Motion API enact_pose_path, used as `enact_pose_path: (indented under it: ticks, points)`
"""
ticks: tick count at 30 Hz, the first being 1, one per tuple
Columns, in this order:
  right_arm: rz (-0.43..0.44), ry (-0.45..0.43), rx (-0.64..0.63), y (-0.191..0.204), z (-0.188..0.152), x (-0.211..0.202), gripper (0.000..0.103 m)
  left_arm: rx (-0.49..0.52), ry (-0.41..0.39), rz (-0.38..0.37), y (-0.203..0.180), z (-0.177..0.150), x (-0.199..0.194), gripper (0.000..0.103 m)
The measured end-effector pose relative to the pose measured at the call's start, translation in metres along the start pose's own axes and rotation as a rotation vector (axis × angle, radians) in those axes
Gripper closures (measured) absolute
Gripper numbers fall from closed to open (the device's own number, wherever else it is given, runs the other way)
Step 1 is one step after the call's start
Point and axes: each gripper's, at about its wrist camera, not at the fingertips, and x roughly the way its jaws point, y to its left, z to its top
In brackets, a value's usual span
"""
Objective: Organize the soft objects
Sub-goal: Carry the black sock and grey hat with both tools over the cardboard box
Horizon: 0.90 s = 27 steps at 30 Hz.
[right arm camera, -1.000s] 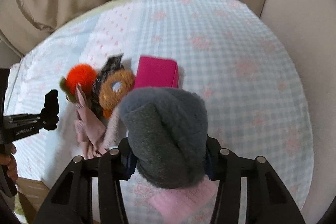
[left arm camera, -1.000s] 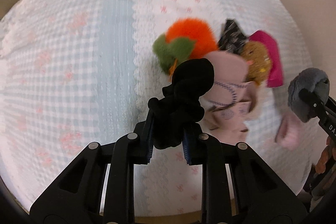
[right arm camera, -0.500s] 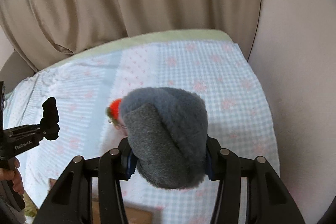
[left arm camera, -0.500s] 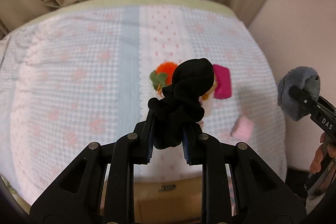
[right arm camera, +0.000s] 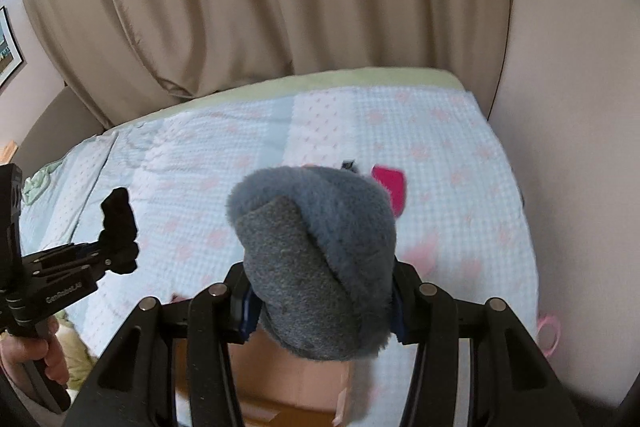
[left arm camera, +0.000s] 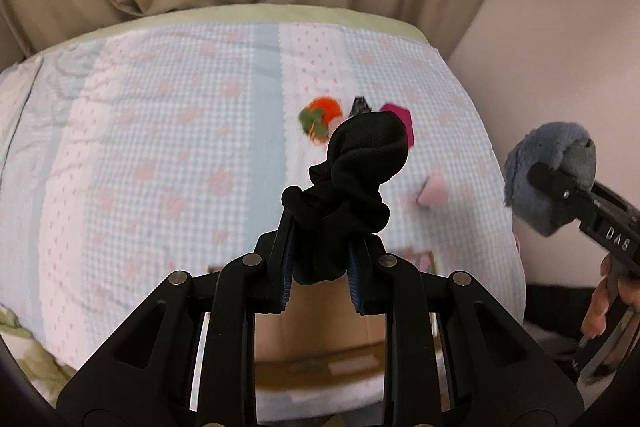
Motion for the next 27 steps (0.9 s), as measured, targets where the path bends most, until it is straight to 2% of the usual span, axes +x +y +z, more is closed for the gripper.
enact_pose_path:
  ticks: [6,12,20,27]
  points:
    - [0.01,0.064,0.077,0.034,-0.052,0.0,0.057,0.023,0.056,-0.01,0.025,-0.049,-0.013,0.083]
    - [-0.02,0.135,0.114,0.063,-0.089,0.016,0.057,0.056,0.132,-0.028,0.044,-0.091,-0.002,0.083]
    - [-0.068,0.243,0.156,0.07,-0.126,0.059,0.057,0.082,0.225,-0.049,0.056,-0.122,0.037,0.083]
    - [-0.104,0.361,0.193,0.056,-0.152,0.115,0.057,0.103,0.314,-0.034,0.06,-0.139,0.091,0.083]
